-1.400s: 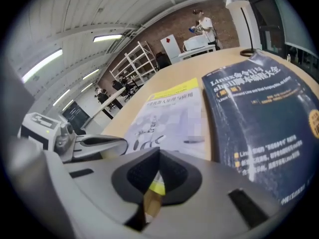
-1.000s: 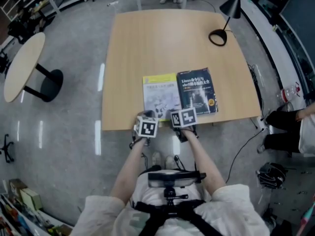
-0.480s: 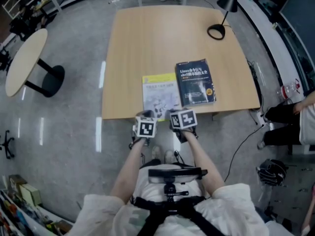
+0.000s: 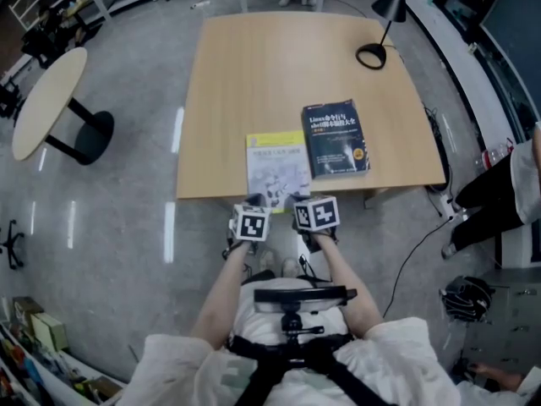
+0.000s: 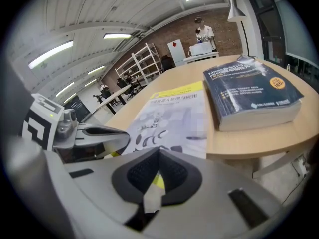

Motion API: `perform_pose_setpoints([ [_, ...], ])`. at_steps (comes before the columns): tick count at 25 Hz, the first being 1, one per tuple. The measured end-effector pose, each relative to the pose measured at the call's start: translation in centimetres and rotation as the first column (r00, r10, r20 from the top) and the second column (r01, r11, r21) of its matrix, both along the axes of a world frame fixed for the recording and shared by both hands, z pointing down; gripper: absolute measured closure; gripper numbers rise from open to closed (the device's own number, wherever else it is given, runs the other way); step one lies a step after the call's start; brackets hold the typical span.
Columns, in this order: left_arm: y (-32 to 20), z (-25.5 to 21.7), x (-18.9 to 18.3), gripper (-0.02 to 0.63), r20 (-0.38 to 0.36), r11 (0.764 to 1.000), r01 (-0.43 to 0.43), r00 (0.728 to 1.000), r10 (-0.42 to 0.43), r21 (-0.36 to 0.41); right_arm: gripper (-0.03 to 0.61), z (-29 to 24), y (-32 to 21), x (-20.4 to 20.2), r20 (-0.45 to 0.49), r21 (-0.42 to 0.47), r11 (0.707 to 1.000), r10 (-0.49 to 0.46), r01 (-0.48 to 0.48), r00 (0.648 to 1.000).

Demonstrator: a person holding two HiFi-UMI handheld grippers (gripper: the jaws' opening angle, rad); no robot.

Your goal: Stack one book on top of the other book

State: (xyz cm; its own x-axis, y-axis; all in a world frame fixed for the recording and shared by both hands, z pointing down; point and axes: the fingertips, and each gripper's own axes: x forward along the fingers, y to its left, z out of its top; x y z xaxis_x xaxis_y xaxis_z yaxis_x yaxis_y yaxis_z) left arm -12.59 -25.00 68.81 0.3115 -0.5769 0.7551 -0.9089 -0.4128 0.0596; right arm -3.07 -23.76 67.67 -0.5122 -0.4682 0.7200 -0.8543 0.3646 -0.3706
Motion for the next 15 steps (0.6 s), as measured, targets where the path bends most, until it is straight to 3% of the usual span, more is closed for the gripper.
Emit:
perform_pose_setpoints([
  [2,-0.2,0.0,-0.2,0.604,-0.056,1.0,0.006,0.998,-0.007,-0.015,0.578,-0.1,-0.2,0.0,0.026,-0.004,1.0,-0.008,0.008,1.0],
  [3,-0.3,-0.1,-0.1,0.604,-0.123,1.0,0.011,0.992,-0.013,-0.021,0.577,-0.1,-0.2,-0.1,0.04,-0.005,1.0,-0.014,0.014,0.999],
  [5,-0.3,-1.2,-0.2,0.604,-0.274,0.999,0.034,0.961,-0.033,-0.004,0.577,-0.2,-0.2,0.1,0.048,0.002,1.0,-0.022,0.022,0.999],
  [8,0.0,-3.5,-1.0,0.604,-0.395,0.995,0.082,0.917,-0.055,0.051,0.571,-1.0,-0.5,0.7,0.013,0.043,0.999,-0.032,0.032,0.999],
  [9,0.0,-3.9,-1.2,0.604,-0.414,0.993,0.093,0.908,-0.057,0.067,0.567,-1.3,-0.6,0.9,0.016,0.053,0.998,-0.034,0.033,0.999],
  [12,0.2,-3.7,-2.0,0.592,-0.43,0.99,0.133,0.897,-0.103,0.04,0.448,-2.0,-0.5,1.2,0.058,0.056,0.998,-0.027,0.023,0.998],
  [14,0.2,-2.5,-2.5,0.457,-0.416,0.982,0.186,0.891,-0.181,-0.031,0.353,-2.4,-0.7,1.7,0.071,0.071,0.997,-0.01,0.005,0.997],
  [15,0.3,-1.9,-2.7,0.453,-0.401,0.977,0.204,0.892,-0.209,-0.056,0.306,-2.4,-0.8,2.0,0.07,0.079,0.997,0.0,-0.006,0.998],
])
